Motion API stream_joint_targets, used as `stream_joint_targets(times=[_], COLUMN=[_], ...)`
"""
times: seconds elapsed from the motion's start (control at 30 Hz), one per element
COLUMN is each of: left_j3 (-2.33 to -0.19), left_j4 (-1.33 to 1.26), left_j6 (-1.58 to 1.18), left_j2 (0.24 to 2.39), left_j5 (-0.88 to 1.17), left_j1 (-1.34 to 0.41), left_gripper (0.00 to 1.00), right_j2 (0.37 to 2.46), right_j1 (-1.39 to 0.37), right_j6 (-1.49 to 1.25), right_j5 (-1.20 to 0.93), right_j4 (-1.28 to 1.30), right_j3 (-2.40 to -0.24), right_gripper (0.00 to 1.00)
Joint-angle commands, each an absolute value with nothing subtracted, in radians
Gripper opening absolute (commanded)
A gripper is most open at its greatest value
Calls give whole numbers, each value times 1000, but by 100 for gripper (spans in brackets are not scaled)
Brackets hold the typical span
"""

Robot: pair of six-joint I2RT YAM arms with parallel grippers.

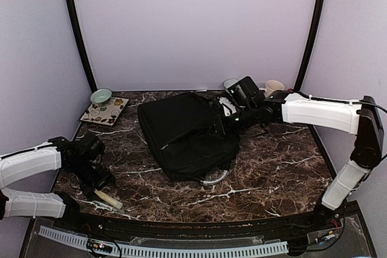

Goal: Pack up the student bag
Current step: Grab the pen at the corner of the board.

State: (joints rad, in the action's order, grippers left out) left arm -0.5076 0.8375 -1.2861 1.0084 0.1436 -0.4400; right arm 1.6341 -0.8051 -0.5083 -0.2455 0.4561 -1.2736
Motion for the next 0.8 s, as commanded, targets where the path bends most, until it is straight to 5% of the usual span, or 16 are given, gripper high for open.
stream_joint_targets(times=[0.0, 0.57, 0.77], left_j3=[-508, -544, -612], left_j4=[819, 760, 723], left_j6=[-1275, -1205, -1183], left_j2=[1035, 1162, 1159], left_j5=[131, 74, 52], left_j1=[-430, -426, -425], left_gripper=[77, 35, 2], right_j2=[1603, 1555, 1525], right_j1=[-813, -813, -813], right_j6=[-515, -532, -530], right_j5=[-233, -211, -185], right_j4=[454, 438, 438], right_j3=[-1279, -1237, -1234], right_gripper=[34, 34, 34])
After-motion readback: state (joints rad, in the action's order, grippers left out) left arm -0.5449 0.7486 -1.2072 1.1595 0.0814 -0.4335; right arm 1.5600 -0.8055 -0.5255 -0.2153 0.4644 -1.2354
